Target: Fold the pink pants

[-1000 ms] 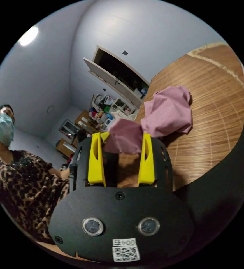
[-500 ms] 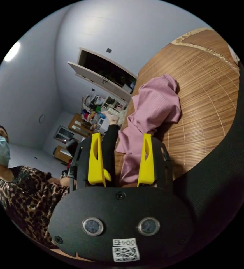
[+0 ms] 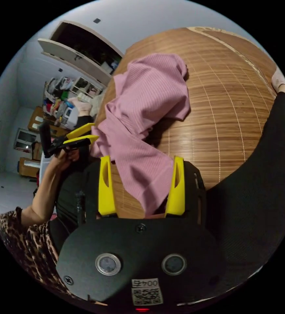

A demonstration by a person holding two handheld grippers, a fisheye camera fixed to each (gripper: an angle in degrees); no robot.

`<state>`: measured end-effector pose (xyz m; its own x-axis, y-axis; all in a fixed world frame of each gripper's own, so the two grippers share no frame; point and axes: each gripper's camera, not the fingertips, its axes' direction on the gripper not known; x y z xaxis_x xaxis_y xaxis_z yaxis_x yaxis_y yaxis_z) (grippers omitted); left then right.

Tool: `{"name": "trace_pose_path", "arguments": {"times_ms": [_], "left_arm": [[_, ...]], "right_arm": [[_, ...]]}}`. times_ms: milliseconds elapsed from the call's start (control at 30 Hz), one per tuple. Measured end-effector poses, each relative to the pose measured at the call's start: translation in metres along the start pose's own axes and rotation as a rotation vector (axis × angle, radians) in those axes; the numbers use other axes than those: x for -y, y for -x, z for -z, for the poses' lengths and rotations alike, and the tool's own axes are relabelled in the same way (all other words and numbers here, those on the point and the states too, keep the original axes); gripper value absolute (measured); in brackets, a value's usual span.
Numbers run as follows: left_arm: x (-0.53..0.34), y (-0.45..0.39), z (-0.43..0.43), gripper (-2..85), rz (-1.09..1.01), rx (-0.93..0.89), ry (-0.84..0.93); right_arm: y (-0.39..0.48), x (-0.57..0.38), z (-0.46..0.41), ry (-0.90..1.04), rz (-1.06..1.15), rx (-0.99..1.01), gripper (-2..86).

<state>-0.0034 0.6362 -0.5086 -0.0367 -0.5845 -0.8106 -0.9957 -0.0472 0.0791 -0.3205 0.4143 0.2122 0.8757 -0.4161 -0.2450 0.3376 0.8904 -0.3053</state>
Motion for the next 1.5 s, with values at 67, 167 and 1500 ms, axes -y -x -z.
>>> {"name": "trace_pose_path", "arguments": {"times_ms": [67, 167, 1500], "left_arm": [[0.003, -0.004, -0.010, 22.6, -0.006, 0.014, 0.061], [0.006, -0.012, -0.014, 19.4, -0.025, 0.064, 0.117], [-0.364, 0.241, 0.425, 2.9, 0.335, -0.664, -1.535]], "right_arm": [[0.002, 0.010, -0.012, 0.079, -0.013, -0.064, 22.8], [0.014, 0.018, -0.020, 0.119, 0.023, -0.199, 20.2], [-0.268, -0.285, 0.509, -1.400, 0.192, 1.020, 3.6]]}}
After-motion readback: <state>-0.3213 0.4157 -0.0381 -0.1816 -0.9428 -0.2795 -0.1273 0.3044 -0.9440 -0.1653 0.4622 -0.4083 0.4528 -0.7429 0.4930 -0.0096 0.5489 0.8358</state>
